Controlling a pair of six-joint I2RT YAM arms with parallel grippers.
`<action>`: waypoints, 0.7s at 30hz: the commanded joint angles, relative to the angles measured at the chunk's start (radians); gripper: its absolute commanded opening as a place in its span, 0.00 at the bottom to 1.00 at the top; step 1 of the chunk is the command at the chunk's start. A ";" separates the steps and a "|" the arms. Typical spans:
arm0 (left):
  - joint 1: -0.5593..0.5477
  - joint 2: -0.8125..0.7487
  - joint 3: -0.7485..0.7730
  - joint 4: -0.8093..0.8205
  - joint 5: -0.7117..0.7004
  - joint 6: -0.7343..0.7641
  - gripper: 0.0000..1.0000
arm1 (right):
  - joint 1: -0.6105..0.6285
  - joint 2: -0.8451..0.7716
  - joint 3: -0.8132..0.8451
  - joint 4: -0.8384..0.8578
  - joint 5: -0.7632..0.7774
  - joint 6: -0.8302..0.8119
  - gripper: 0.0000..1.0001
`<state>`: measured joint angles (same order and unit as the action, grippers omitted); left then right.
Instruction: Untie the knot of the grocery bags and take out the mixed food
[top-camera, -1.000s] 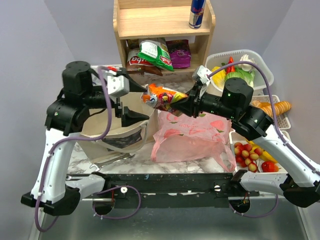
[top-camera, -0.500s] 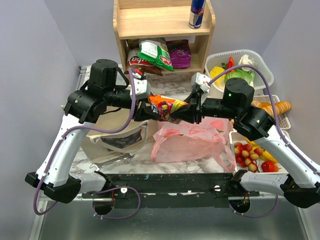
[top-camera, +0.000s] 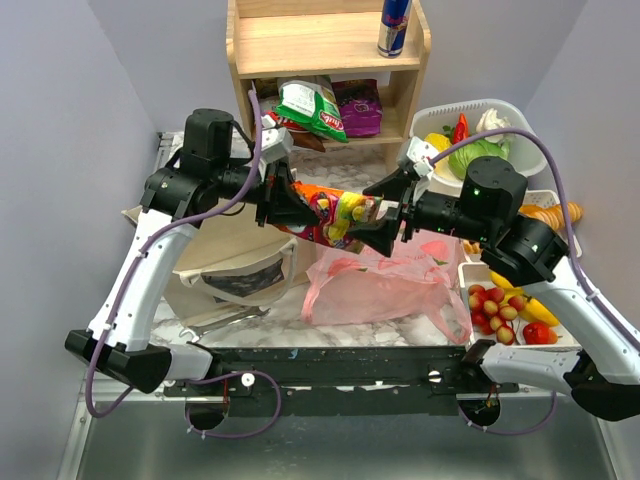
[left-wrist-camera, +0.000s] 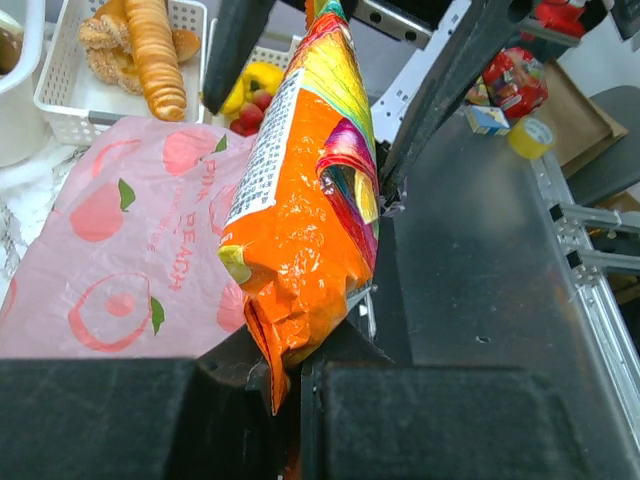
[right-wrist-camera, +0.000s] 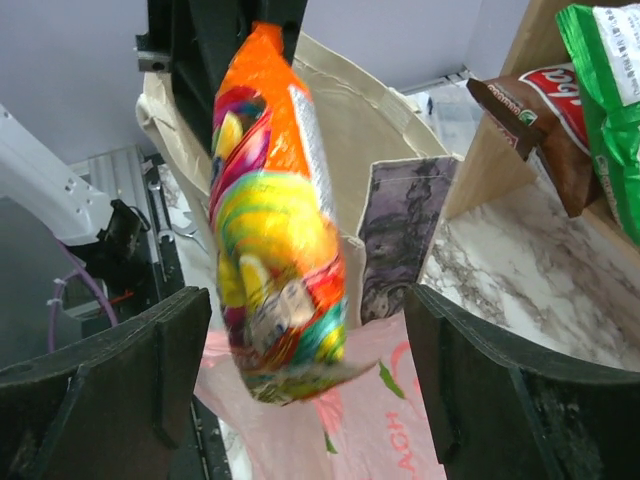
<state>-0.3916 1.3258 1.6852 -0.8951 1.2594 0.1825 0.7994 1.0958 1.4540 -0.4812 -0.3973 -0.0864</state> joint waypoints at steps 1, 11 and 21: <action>0.024 -0.024 0.007 0.173 0.128 -0.189 0.00 | 0.006 -0.053 -0.060 -0.042 -0.023 0.064 0.85; -0.006 0.021 0.086 0.019 0.088 -0.026 0.00 | 0.007 -0.046 -0.084 0.019 -0.159 0.131 0.28; 0.087 -0.024 0.079 0.138 -0.107 -0.102 0.80 | -0.157 -0.102 -0.118 0.098 0.047 0.357 0.01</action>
<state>-0.3782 1.3598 1.7771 -0.8707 1.2446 0.1429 0.7490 1.0428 1.3678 -0.4690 -0.4313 0.1089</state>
